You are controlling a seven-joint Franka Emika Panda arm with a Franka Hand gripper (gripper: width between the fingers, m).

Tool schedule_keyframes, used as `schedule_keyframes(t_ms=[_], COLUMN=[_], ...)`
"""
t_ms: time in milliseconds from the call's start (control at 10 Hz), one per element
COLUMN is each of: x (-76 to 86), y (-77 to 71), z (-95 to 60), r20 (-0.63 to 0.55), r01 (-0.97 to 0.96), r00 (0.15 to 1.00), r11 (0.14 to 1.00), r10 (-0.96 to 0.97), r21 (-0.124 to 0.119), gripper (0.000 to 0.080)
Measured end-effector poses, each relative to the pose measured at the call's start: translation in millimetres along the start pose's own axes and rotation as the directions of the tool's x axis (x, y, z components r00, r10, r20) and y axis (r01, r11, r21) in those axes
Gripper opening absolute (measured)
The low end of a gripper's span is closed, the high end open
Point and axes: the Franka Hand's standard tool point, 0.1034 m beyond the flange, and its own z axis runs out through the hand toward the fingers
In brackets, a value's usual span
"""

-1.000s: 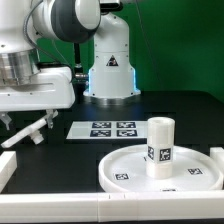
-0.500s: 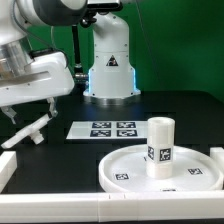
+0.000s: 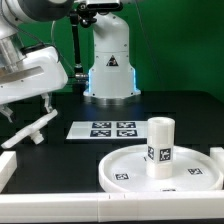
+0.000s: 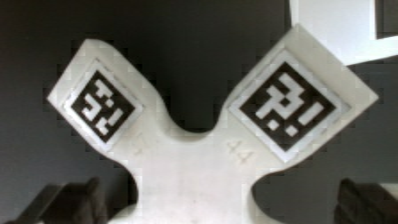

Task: Assemble round table

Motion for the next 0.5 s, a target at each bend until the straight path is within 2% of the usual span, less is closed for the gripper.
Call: schedule_keyframes(t_ms=[200, 300, 500], x=[2.0, 7.8, 8.5], y=[-0.7, -2.0, -2.4], z=[-0.9, -4.4, -5.3], r20=[-0.015, -0.033, -0.031], r01=[0.046, 0.066, 0.066], r00=[0.999, 0.997, 0.997], r11=[0.999, 0.997, 0.997], r10=[-0.046, -0.065, -0.065], r21=[0.019, 0.03, 0.036], gripper=[0.0649, 0.0649, 0.0649])
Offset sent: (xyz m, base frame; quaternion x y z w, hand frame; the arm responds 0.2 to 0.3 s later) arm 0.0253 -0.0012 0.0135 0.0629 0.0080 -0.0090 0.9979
